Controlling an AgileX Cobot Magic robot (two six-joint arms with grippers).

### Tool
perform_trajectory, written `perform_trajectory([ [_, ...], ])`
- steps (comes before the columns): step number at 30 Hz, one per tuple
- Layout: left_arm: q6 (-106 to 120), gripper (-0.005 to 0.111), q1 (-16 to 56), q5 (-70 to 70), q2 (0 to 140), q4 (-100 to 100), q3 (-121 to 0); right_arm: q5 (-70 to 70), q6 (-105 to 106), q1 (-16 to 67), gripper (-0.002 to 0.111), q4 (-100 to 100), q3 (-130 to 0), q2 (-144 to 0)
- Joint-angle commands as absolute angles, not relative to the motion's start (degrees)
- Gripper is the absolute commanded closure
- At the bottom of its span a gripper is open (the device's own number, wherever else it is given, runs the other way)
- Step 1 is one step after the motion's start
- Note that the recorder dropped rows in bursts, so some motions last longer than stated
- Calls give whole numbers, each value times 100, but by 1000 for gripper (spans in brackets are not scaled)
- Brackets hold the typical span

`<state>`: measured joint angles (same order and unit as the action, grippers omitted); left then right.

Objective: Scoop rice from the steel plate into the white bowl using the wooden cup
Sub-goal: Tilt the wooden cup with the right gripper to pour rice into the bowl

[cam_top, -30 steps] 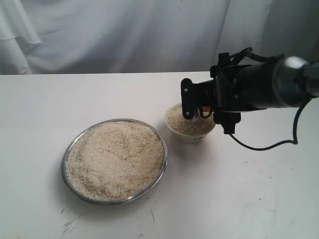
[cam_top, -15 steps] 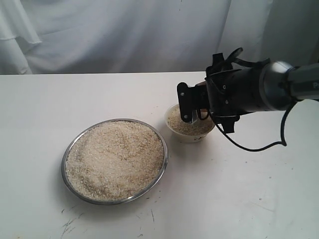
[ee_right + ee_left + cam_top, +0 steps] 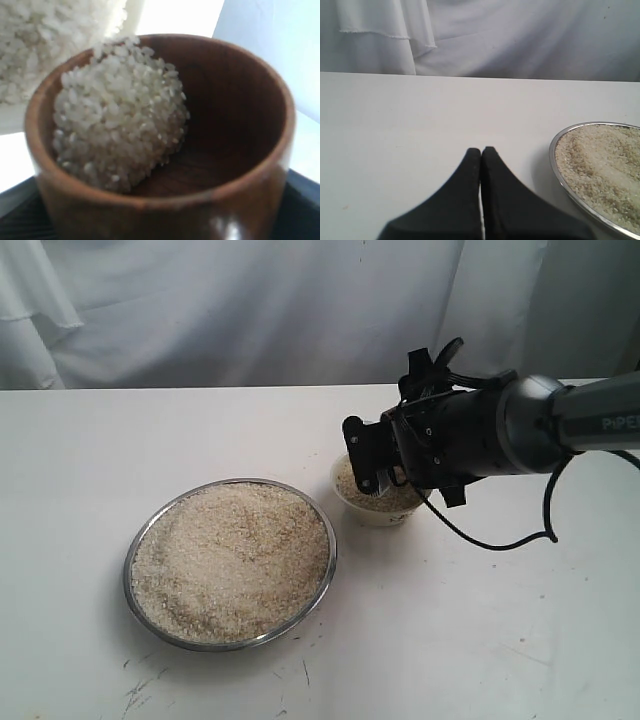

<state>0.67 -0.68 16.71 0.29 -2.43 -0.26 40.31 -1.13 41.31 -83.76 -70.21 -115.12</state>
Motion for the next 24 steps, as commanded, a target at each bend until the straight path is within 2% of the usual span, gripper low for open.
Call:
perform_trajectory([
  [1, 49, 107, -60, 1634, 0, -248, 0, 4121, -161, 4206, 108, -8603, -7061, -11473],
  [24, 49, 107, -60, 1634, 0, -248, 0, 4425, -154, 4195, 108, -9419, -7061, -11612],
])
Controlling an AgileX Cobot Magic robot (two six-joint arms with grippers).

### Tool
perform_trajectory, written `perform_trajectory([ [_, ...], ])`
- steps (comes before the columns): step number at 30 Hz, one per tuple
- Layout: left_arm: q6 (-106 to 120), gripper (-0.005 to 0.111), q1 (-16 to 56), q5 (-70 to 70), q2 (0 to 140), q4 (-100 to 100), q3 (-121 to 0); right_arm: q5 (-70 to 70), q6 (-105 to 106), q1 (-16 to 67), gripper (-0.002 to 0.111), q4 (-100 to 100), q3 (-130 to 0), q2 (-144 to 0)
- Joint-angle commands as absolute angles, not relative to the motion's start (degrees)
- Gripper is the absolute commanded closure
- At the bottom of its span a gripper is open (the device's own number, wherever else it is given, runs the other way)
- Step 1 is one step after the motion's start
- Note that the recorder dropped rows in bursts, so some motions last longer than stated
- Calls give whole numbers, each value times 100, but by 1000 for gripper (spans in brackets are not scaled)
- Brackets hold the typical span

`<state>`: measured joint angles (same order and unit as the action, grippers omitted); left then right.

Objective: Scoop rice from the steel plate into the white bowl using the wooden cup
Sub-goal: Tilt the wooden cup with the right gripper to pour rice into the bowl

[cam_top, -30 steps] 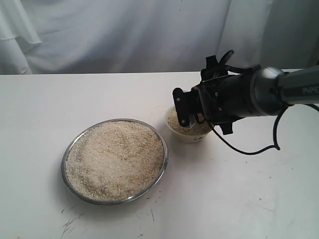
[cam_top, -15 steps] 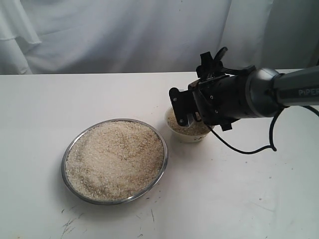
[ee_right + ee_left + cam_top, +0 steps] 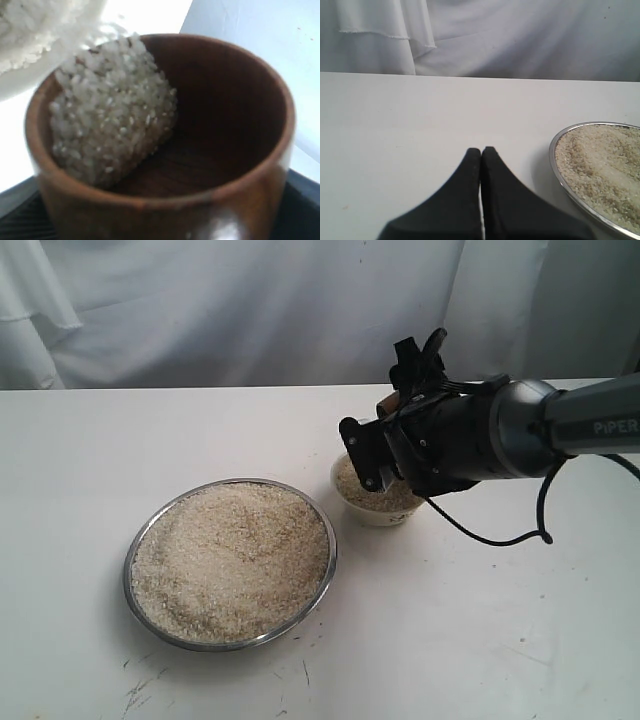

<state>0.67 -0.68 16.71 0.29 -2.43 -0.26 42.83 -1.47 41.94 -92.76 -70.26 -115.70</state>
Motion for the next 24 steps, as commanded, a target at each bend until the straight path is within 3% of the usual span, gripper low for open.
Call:
perform_trajectory([
  [1, 49, 107, -60, 1634, 0, -248, 0, 4463, -154, 4195, 108, -9436, -7061, -11627],
  [24, 49, 107, -60, 1634, 0, -248, 0, 4750, 0, 4296, 108, -9875, -7061, -11627],
])
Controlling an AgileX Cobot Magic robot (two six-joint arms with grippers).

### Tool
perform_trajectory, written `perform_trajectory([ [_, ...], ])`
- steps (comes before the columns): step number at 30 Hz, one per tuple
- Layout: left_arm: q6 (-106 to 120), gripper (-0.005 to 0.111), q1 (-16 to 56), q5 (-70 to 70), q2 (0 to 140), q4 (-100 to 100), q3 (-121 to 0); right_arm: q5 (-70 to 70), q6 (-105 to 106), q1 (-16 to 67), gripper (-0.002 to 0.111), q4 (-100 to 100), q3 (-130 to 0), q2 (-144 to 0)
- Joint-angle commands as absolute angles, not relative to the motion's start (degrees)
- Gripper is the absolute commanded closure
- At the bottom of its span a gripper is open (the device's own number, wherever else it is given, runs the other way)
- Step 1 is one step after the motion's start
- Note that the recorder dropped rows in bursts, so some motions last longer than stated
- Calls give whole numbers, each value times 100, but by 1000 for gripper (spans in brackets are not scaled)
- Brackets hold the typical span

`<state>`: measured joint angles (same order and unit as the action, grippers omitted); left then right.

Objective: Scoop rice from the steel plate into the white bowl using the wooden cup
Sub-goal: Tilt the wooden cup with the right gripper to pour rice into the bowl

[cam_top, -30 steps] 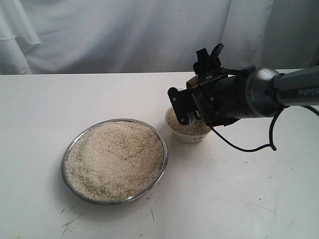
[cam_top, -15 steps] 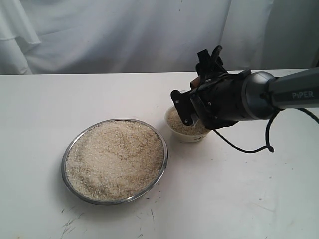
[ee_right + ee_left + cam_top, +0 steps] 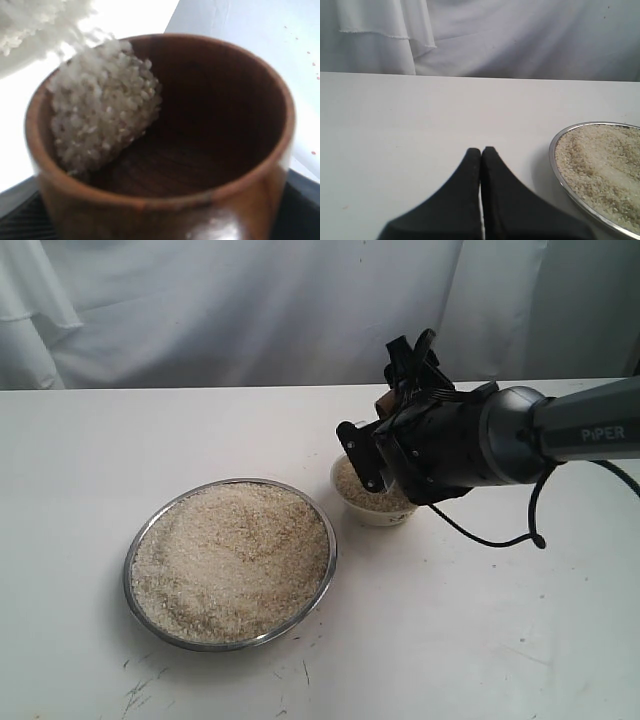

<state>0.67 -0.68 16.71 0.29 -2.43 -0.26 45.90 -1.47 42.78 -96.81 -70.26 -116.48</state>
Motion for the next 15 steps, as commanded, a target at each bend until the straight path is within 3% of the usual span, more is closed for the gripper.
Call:
perform_trajectory([
  [1, 49, 107, -60, 1634, 0, -248, 0, 4787, 0, 4296, 108, -9905, -7061, -11627],
  [15, 49, 107, -60, 1634, 0, -248, 0, 5032, 69, 4430, 108, -9995, -7061, -11654],
])
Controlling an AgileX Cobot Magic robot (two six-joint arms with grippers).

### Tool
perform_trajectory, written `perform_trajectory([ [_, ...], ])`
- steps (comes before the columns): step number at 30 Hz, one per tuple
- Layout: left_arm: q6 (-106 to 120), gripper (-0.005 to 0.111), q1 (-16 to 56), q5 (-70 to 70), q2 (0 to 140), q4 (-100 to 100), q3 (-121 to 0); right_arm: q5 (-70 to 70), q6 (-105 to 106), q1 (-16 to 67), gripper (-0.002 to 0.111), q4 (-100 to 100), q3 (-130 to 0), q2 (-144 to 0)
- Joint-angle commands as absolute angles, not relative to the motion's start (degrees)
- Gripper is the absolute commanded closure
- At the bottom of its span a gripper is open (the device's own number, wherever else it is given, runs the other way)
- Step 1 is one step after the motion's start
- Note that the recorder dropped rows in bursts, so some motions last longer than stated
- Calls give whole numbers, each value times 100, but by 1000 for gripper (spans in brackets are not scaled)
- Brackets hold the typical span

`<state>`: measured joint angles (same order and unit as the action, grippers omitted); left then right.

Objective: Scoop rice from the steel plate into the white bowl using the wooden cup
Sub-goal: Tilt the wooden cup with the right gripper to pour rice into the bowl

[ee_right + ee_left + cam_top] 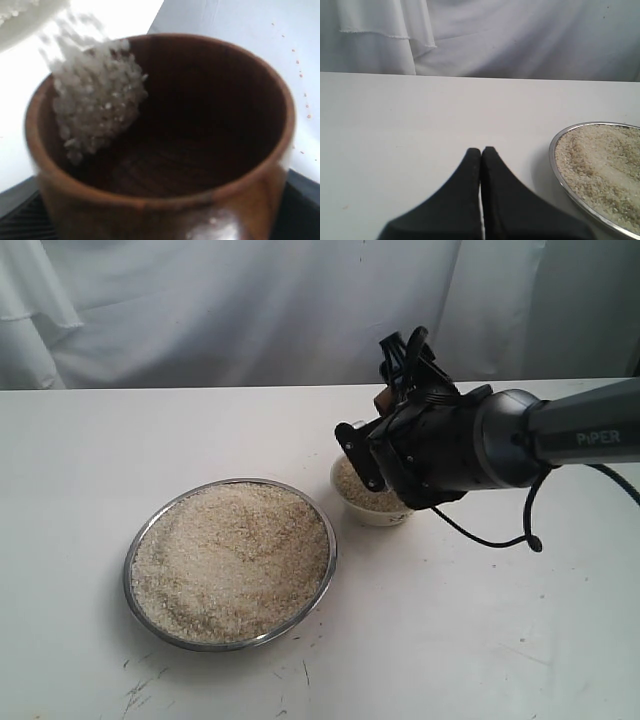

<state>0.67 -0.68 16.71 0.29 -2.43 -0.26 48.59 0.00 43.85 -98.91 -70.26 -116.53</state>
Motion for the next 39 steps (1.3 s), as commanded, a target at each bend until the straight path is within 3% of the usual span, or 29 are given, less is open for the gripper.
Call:
perform_trajectory([
  [1, 49, 107, -60, 1634, 0, -248, 0, 5045, 96, 4430, 108, -9995, -7061, -11654],
  [39, 49, 107, -60, 1634, 0, -248, 0, 5579, 967, 4786, 108, -9995, -7061, -11644],
])
